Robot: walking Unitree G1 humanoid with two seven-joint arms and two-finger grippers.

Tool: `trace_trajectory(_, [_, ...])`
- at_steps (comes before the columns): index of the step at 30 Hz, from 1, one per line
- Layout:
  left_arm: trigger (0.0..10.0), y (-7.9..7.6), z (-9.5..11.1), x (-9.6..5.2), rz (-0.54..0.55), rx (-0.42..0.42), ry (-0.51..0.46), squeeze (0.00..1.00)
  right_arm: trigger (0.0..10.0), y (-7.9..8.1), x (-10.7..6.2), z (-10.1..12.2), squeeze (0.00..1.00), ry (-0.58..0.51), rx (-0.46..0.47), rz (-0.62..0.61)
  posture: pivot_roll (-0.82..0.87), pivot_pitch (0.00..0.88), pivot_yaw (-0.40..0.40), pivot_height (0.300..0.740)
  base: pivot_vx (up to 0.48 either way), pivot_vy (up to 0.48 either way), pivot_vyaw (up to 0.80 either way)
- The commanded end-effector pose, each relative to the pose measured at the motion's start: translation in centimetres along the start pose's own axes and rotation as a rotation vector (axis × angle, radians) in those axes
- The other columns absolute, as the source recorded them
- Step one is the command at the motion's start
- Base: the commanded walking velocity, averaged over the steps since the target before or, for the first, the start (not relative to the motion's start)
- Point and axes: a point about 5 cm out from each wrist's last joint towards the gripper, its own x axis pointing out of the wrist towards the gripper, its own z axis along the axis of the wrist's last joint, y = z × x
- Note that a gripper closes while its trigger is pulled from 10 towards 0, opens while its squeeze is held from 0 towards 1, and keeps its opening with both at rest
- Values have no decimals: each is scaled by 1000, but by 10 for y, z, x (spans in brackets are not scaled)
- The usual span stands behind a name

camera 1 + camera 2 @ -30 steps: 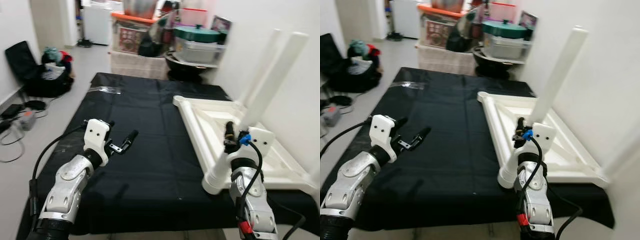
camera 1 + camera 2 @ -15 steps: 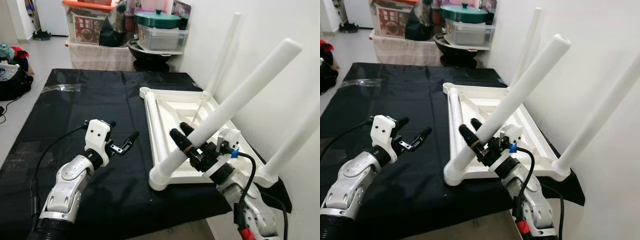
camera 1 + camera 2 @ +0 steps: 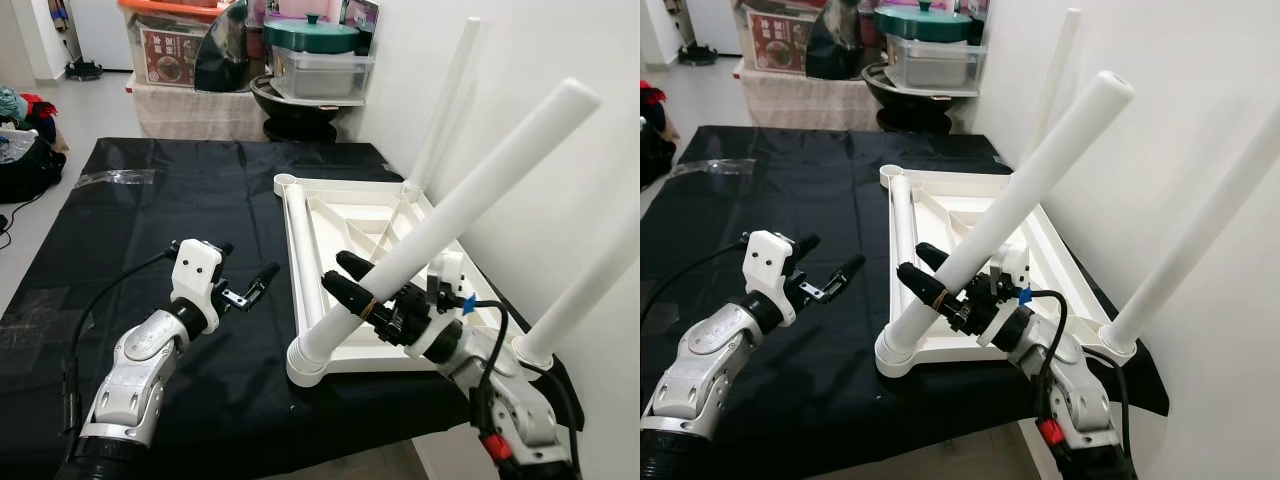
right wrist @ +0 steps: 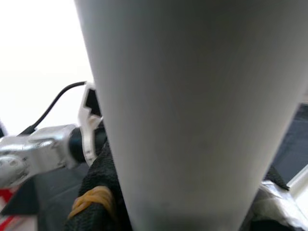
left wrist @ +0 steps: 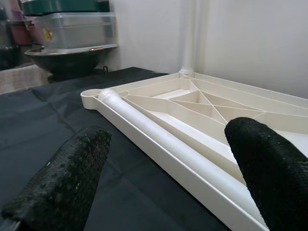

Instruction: Building children table

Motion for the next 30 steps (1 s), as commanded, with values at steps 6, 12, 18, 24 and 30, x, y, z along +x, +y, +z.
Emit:
trace_trajectory(6, [10000,-3,-3,0,-7,-7,9,0,10000,11,12,-35,0,225,138,229,116,0,-143,740,0,0,0])
trace_trajectory(12, [10000,-2,-4,-2,-2,-4,12,0,10000,9,20,-34,0,279,139,328,128,0,-156,740,0,0,0])
trace_trajectory(18, [10000,-3,-4,-5,7,-6,16,0,10000,7,24,-36,0,317,192,425,133,0,-167,740,0,0,0])
trace_trajectory(24, [10000,-3,-5,-6,11,-6,23,0,10000,1,22,-41,0,282,200,327,128,0,-165,740,0,0,0])
trace_trajectory(30, [10000,-3,-6,-5,10,-8,26,0,10000,-11,16,-49,0,278,170,104,113,0,-157,740,0,0,0])
